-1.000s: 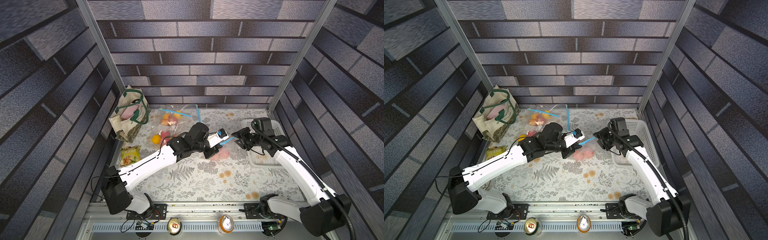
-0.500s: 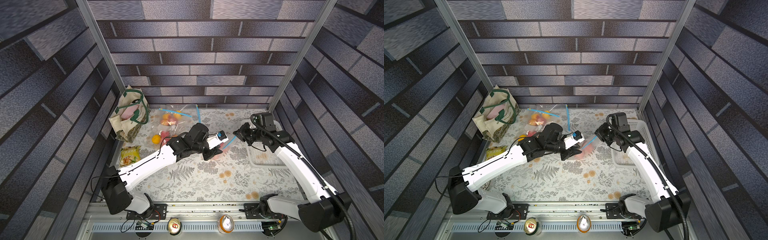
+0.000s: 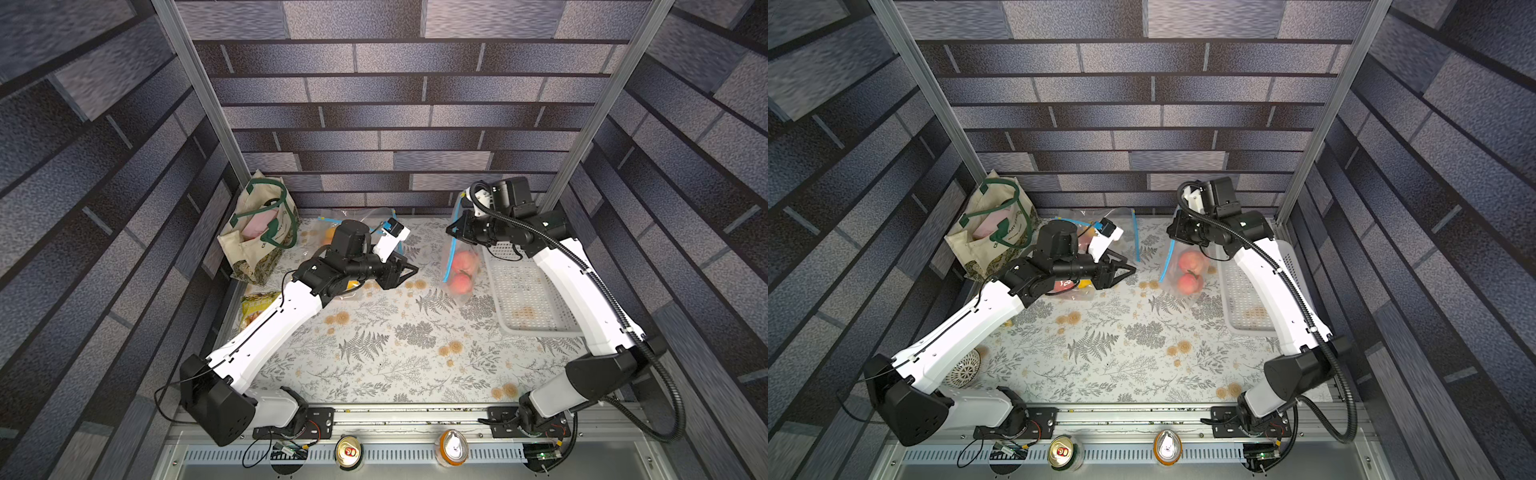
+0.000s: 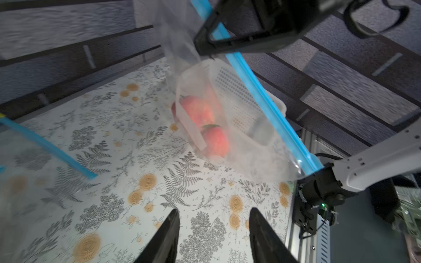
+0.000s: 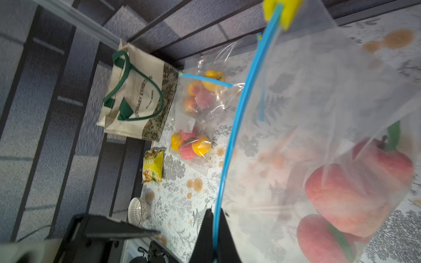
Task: Place the peach in a zip-top bag and seal the zipper
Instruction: Place the zipper food storage bag at the center of the board.
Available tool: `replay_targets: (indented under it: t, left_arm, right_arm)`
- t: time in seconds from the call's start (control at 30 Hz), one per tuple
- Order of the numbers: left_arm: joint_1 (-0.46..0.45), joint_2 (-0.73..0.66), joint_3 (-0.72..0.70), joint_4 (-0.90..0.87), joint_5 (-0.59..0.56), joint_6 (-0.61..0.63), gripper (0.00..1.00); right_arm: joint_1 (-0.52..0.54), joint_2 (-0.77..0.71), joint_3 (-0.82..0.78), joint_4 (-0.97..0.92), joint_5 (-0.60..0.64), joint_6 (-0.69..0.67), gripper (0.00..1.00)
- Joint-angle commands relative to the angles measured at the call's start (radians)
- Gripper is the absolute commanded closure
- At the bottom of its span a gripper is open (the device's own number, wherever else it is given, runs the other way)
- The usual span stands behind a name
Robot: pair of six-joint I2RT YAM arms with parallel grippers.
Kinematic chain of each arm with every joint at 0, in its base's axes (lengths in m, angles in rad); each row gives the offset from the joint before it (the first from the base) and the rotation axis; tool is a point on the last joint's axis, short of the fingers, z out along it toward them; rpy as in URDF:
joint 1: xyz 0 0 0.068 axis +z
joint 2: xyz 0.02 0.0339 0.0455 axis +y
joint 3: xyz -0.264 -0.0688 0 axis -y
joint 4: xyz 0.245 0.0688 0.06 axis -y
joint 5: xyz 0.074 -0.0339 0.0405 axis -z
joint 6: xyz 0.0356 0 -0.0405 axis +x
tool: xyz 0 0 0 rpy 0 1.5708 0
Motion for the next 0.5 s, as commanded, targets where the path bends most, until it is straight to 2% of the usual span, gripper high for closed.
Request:
replay_targets:
  t: [0.0,0.07,0.17,0.3,0.4,0.47]
  left_arm:
    - [0.058,-0.013,0.016,-0.085,-0.181,-0.106,0.48]
    - [0.104,-0.031,0.0,-0.094,-0.234,-0.131,0.48]
    - [0.175,-0.069,-0.035,-0.091,-0.271,-0.162,0.48]
    - [0.236,-0.127,-0.069,-0.115,-0.292,-0.14,0.48]
    - [0.244,-0.155,-0.088,-0.133,-0.302,-0.085,0.48]
    - [0.244,-0.153,-0.087,-0.144,-0.304,-0.072,0.48]
  right_arm:
    - [0.107,0.112,0.172,-0.199,-0.042,-0.216,1.0]
    - [0.187,0.215,0.363,-0.349,-0.032,-0.32,1.0]
    - [0.247,0.354,0.599,-0.542,0.024,-0.431,1.0]
    - [0.244,0.352,0.55,-0.577,0.168,-0.501,1.0]
    - [0.245,0.357,0.483,-0.581,0.344,-0.528,1.0]
    - [0.243,0.39,0.467,-0.567,0.506,-0.53,1.0]
